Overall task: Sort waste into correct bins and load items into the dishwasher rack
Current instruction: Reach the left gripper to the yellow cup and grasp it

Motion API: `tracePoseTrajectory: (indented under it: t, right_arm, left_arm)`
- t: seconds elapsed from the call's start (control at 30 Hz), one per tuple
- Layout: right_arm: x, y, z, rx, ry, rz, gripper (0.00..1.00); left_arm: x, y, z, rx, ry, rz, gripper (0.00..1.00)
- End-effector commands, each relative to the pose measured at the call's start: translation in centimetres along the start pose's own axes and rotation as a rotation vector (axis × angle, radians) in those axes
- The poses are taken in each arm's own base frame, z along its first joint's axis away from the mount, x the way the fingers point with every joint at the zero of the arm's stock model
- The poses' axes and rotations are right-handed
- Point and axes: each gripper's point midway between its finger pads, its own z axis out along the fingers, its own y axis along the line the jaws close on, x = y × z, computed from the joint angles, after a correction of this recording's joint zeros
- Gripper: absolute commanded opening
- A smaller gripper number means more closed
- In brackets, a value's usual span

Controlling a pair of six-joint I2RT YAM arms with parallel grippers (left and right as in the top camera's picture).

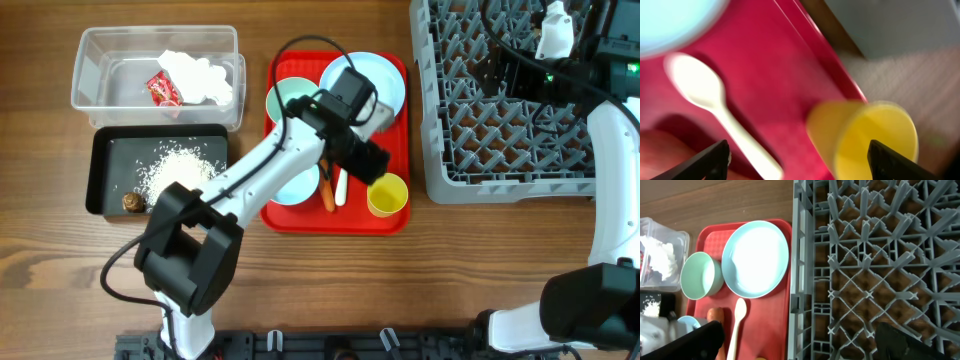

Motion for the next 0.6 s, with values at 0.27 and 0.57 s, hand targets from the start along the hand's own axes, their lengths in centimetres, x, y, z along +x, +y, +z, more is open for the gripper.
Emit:
tracePoseTrajectory:
  t: [0.27, 0.57]
  right_arm:
    - [0.2, 0.3, 0.4, -0.020, 0.013, 0.014, 1.00]
    - [0.2, 0.3, 0.4, -0.020, 0.015, 0.015, 1.00]
  left_arm:
    - [2.5, -1.3, 0.5, 0.041, 0.110, 0.065, 0.69]
    - [2.9, -2.1, 2.4, -0.011, 0.139, 0.091, 0.60]
